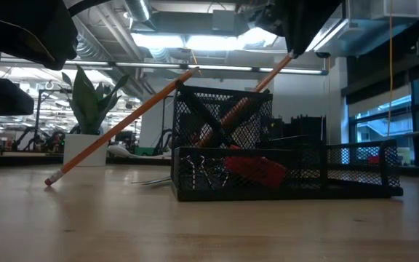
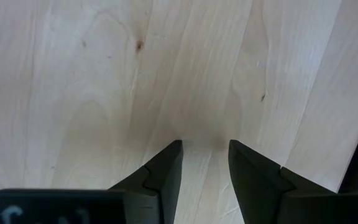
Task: Pick and place office supplies into organizer
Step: Put the pencil into the desk organizer
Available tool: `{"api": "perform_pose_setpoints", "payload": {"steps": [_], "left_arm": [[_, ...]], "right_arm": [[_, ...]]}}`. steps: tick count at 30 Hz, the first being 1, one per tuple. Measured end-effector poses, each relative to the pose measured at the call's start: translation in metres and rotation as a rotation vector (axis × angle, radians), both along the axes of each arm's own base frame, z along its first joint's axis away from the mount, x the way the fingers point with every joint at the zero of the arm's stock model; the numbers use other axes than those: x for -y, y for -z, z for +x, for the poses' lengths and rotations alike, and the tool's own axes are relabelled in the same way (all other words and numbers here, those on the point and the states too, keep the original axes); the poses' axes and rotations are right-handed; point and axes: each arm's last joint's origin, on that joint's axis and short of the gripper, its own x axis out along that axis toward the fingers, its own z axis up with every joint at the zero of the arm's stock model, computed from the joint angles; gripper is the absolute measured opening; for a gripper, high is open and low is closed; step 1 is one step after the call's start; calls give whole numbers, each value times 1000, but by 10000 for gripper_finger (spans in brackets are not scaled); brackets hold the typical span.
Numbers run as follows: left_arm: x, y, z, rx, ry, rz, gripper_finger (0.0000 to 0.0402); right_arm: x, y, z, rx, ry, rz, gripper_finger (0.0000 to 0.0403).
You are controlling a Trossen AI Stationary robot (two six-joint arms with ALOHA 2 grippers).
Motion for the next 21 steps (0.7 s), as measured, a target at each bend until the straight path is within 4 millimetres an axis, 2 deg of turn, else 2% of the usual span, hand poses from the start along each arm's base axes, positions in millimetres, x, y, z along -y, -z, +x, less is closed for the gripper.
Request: {"api": "perform_pose_setpoints", "payload": {"steps": [14, 17, 21], "left_arm": [[0, 0, 0, 0, -3, -1, 127], [0, -4, 0, 11, -14, -13, 127], [-7, -18, -4, 54, -82, 14, 127]], "right_arm": [[0, -1, 0, -2, 11, 1, 83], [1, -14, -1, 8, 57, 16, 84], [2, -43, -8, 71, 81, 42, 84]]}}
